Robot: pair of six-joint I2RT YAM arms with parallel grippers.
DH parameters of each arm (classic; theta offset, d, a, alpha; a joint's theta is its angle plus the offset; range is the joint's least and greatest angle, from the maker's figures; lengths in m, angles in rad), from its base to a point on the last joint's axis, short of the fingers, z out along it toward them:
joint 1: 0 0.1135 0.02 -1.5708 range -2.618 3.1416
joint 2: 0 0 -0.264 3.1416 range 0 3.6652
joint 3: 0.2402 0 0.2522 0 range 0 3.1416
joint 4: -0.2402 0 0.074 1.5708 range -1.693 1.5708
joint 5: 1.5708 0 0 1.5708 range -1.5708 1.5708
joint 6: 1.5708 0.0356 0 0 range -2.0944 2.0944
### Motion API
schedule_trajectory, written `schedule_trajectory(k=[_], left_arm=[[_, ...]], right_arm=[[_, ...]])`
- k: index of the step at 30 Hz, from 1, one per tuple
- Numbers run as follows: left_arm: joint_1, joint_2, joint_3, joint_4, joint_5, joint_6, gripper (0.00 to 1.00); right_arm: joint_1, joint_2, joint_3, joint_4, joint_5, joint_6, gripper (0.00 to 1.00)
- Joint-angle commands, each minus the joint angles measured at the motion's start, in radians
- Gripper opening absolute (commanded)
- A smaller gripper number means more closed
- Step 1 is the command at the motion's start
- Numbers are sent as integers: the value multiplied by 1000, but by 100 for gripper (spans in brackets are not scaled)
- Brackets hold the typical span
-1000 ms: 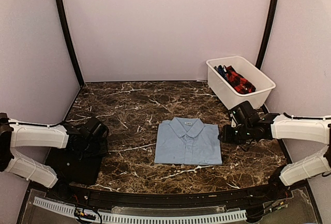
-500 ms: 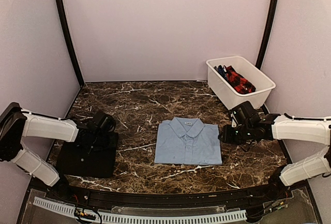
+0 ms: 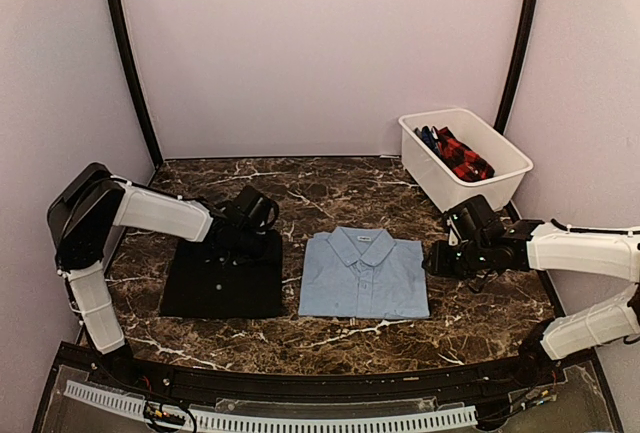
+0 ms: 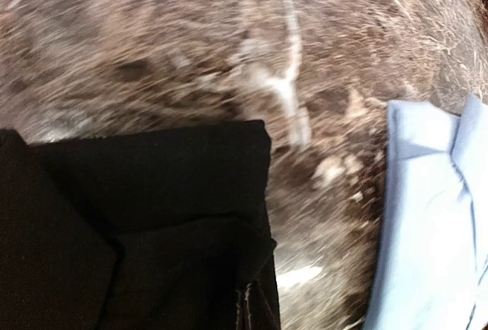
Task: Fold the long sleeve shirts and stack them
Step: Move the square-folded shirt to the center of the board.
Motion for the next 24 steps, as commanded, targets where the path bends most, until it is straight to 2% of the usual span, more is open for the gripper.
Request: schedule_trajectory(k=[1, 7, 19, 24], left_arm=[[-20, 93, 89, -27, 71, 27, 0], [-30, 151, 170, -32, 103, 42, 0], [-54, 172, 210, -52, 165, 58, 0], [-55, 172, 231, -70, 155, 54, 12]], right_arm=[[-2, -19, 15, -5, 1, -5, 39], [-3, -14, 16, -6, -5, -5, 39], [-2, 38, 25, 29, -24, -8, 40], [-2, 85, 25, 66, -42, -10, 42]])
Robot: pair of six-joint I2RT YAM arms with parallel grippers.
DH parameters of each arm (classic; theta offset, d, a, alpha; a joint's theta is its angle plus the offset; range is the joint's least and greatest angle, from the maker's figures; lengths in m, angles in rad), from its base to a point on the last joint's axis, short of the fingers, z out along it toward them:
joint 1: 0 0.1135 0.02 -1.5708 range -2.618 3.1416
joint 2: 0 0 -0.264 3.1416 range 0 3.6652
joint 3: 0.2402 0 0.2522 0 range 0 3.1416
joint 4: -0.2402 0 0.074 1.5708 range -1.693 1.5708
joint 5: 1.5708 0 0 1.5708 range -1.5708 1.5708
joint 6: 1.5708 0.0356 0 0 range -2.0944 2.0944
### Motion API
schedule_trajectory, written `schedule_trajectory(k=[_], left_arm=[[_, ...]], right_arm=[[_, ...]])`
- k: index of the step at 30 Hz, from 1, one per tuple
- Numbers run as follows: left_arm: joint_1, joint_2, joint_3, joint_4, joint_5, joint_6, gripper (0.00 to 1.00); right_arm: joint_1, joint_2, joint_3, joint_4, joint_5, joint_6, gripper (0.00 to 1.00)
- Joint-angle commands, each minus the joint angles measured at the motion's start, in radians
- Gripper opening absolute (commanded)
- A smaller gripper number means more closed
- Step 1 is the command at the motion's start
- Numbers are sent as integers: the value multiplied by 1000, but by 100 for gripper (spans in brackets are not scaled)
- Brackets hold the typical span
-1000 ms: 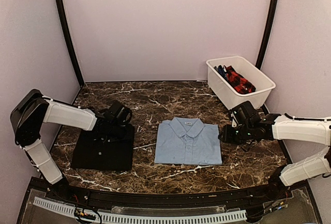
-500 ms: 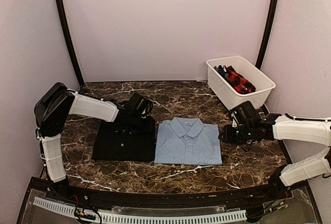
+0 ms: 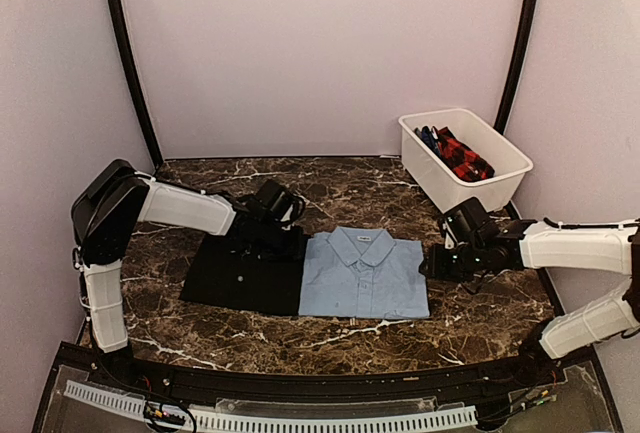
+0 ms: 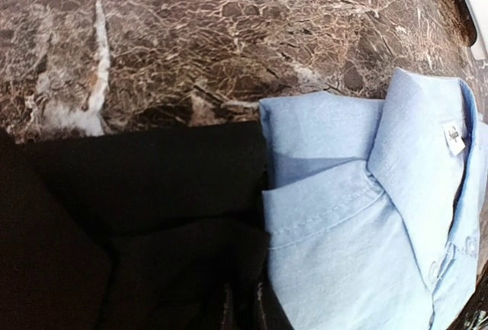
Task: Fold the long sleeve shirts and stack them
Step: Move the square-folded shirt to the center of the board, then pick up the square-folded shirt from the center of the board.
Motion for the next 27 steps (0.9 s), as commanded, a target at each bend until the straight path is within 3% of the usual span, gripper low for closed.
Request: schedule_trajectory(k=[1, 10, 15, 19, 27], left_arm=[[-7, 15, 28, -65, 11, 10, 15], [-7, -17, 89, -94, 22, 27, 29], [-7, -61, 99, -99, 21, 33, 31], [-7, -84, 101, -102, 32, 41, 31], [-25, -89, 72, -65, 119, 19, 31]], right_arm=[[-3, 44, 20, 66, -20, -8, 42], [-3, 148, 3, 130, -19, 4, 38], [-2, 182, -6, 147, -22, 12, 24], [-5, 179, 0, 109, 17, 9, 0], [-55, 132, -9, 39, 54, -6, 0]])
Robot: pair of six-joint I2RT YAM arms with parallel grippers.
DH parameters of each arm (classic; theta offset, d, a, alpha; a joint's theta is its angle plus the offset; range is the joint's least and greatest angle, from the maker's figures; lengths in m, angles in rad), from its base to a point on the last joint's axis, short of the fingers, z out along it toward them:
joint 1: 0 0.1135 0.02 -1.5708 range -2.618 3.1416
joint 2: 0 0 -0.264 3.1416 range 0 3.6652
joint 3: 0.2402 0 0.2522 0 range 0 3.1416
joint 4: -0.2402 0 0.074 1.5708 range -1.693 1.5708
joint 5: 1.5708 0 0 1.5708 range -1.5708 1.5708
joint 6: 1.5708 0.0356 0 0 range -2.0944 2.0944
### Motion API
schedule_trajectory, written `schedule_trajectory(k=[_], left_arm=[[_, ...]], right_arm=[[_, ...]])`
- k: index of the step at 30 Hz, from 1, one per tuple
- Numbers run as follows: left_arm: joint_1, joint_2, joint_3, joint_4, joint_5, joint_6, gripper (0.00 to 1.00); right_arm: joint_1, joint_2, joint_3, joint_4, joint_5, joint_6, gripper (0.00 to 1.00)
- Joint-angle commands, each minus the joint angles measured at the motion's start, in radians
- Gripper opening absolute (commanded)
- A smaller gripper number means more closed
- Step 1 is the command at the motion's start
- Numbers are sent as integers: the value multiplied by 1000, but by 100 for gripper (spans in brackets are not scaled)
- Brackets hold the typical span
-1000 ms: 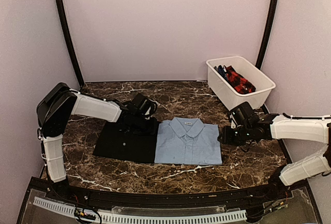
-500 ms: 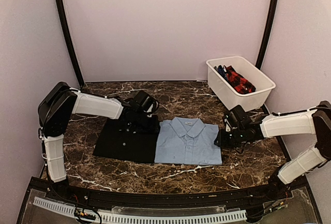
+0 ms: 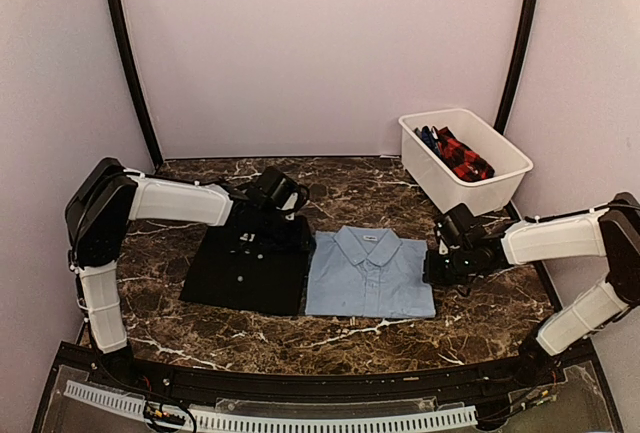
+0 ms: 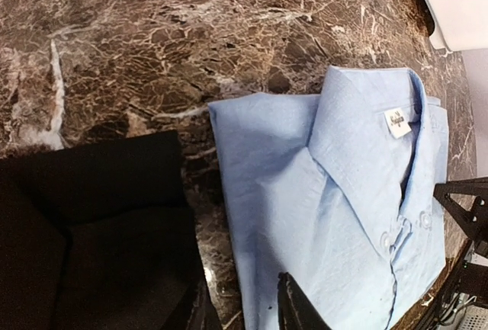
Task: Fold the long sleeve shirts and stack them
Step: Pick up the square-folded shirt from the center of the board.
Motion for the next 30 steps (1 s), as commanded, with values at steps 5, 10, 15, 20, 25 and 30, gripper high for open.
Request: schedule_trajectory(k=[5, 10, 15, 20, 25, 30], left_arm=[[-44, -36, -17, 55, 85, -34, 34], [-70, -8, -17, 67, 92, -51, 36], [-89, 0, -30, 51, 57, -44, 36], [-103, 13, -54, 53, 49, -48, 38], [-119, 34, -57, 46, 26, -51, 42], [-132, 60, -41, 21, 4, -51, 45]], right_arm=[[-57, -60, -19, -65, 42, -14, 0], [-57, -79, -18, -71, 31, -14, 17], [-57, -110, -20, -65, 10, -25, 40], [-57, -105, -31, -44, -11, -32, 47], [-57, -86, -44, -16, -28, -27, 47], [-57, -67, -49, -1, -44, -26, 47]])
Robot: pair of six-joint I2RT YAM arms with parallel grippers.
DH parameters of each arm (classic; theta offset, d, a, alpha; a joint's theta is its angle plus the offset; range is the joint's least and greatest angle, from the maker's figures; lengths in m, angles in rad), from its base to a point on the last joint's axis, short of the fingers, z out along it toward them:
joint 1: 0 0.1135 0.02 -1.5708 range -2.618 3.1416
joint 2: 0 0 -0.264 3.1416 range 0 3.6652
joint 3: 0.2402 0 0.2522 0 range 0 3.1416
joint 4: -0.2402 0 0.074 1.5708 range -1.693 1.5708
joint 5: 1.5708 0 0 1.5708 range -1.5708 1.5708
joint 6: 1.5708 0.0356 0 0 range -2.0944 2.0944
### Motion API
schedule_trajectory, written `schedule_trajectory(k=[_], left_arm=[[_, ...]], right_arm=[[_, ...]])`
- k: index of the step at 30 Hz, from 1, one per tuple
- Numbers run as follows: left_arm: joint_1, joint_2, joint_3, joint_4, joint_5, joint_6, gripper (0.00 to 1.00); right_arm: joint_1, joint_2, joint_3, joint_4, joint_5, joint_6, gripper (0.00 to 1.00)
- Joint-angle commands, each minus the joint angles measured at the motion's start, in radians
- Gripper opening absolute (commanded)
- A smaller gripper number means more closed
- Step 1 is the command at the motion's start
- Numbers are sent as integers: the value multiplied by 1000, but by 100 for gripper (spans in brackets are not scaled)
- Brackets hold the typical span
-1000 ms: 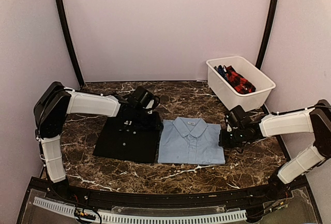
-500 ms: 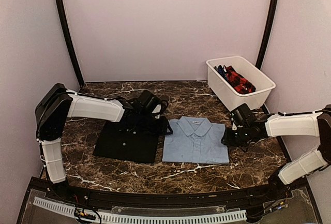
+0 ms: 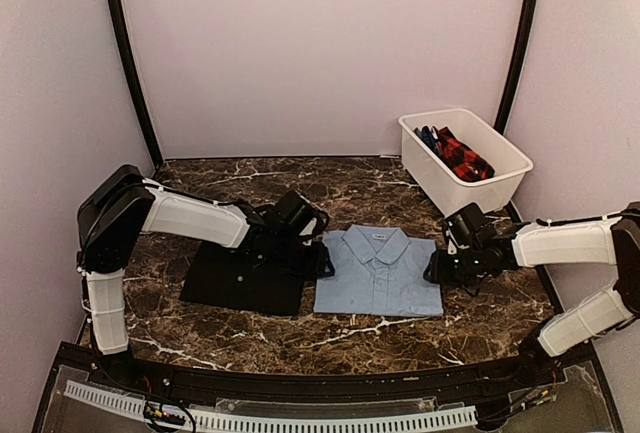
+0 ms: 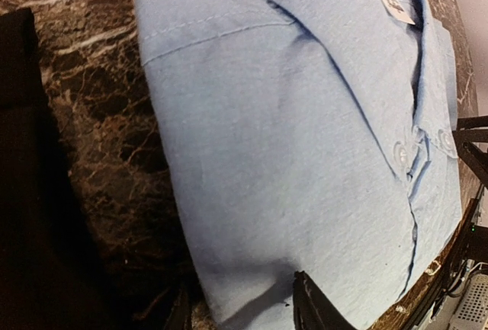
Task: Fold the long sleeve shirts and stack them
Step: Pick up the square-folded shirt from the center of the board.
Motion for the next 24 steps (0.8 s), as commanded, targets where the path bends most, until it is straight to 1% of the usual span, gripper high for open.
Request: schedule_trajectory(k=[1, 6, 11, 18, 21, 24], left_arm=[[-17, 24, 2, -40, -42, -2, 46], [-21, 15, -19, -71, -79, 0, 50], [-21, 19, -39, -44, -63, -11, 50], [-32, 59, -35, 10, 6, -55, 38], [-33, 75, -37, 49, 45, -80, 30], [-33, 80, -38, 74, 65, -100, 21]], right_arm=[[-5, 20, -15, 47, -22, 0, 47], [-3, 19, -23, 51, -22, 2, 47], [-3, 29, -32, 66, -34, 4, 46], [26, 70, -28, 108, -71, 23, 45], [35, 88, -28, 127, -80, 30, 40], [39, 93, -28, 128, -79, 36, 31]])
